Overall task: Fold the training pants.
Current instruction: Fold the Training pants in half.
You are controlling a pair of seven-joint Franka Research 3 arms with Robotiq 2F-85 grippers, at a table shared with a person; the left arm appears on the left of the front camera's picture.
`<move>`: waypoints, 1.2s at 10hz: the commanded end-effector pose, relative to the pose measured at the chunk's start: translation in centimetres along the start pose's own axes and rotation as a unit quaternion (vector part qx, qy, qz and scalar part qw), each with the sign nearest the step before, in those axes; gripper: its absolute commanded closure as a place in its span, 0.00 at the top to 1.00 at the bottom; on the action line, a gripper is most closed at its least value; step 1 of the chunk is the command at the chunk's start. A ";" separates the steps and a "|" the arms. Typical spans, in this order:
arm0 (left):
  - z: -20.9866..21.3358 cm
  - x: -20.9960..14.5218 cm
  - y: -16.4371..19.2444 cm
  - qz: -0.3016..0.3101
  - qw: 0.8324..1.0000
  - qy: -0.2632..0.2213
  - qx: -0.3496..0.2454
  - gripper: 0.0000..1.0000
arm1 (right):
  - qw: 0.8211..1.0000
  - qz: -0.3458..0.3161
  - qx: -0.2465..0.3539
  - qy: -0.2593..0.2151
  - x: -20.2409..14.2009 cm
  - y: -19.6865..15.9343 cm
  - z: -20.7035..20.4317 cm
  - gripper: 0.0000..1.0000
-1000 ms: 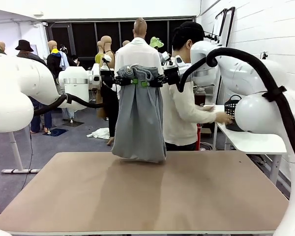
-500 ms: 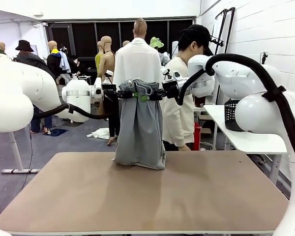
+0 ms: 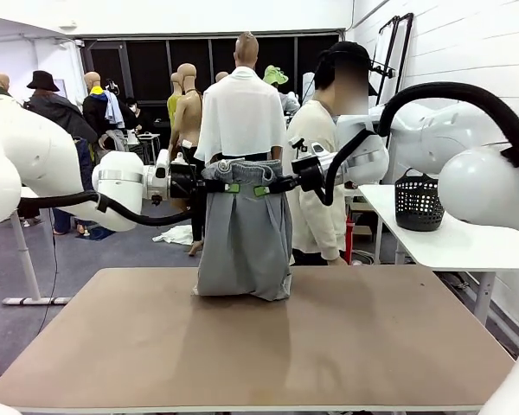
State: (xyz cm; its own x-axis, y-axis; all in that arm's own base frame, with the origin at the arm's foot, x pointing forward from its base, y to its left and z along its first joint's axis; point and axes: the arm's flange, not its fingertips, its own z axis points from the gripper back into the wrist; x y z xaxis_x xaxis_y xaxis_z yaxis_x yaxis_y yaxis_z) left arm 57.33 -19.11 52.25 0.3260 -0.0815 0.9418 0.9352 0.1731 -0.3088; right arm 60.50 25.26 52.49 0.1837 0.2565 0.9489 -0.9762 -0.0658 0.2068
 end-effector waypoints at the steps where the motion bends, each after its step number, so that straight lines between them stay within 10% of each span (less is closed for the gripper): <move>1: 1.7 -0.5 -1.4 0.029 0.999 0.001 -0.036 0.00 | 0.999 -0.053 -0.010 -0.006 -2.7 1.9 0.5 0.00; 12: 0.0 -5.7 -2.1 0.076 0.995 0.012 -0.060 0.00 | 0.992 -0.117 0.022 -0.028 -5.8 2.4 -0.7 0.00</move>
State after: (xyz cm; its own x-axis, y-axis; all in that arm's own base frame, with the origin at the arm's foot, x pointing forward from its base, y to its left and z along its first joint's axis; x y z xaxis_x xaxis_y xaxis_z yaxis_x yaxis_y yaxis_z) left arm 54.03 -19.16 48.05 0.4352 -0.0964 0.8952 0.9001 0.0687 -0.4302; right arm 57.22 24.86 48.00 0.3524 0.2457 0.9030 -0.9254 -0.0525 0.3754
